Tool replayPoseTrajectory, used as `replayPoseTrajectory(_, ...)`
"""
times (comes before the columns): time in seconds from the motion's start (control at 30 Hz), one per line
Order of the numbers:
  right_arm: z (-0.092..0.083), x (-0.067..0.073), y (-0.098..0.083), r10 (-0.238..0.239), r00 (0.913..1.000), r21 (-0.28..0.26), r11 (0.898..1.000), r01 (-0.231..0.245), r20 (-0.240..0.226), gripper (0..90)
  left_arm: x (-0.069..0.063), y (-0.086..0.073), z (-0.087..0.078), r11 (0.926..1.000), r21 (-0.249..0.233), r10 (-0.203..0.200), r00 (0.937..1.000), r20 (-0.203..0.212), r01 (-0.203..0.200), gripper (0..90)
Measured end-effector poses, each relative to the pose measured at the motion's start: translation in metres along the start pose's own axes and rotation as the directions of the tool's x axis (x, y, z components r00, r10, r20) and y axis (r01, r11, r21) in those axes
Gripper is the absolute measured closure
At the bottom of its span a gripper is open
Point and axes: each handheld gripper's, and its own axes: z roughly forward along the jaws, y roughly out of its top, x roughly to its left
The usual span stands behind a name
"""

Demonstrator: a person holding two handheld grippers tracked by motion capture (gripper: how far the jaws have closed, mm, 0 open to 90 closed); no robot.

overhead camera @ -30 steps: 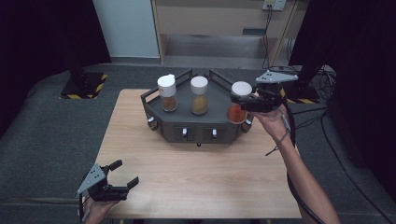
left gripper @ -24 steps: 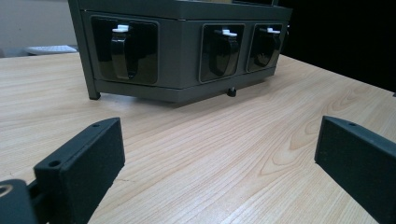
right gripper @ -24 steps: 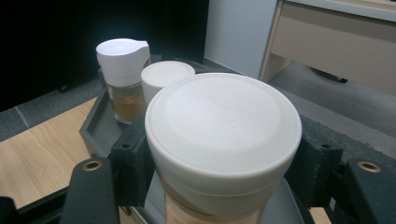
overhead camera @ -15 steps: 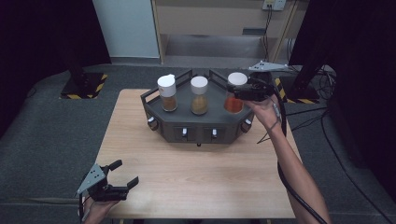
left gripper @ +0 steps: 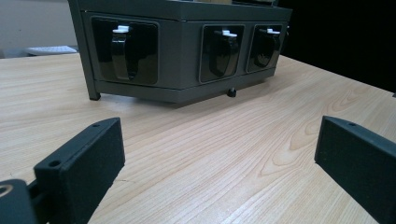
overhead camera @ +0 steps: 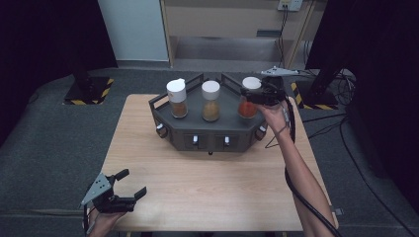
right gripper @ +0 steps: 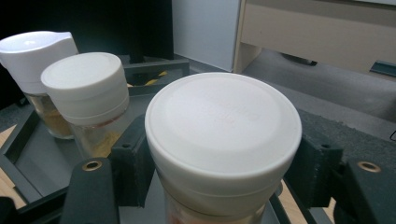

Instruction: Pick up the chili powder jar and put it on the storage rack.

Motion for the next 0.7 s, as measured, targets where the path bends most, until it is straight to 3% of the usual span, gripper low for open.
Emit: replayPoseTrajectory(0.7,0.016,0.002,-0.012,-0.001,1.0,0.011,1.0,0.001,0.002,33.8,0.001,0.0,0.0,1.0,0.003,0.002,1.0,0.002,-0.002,0.5)
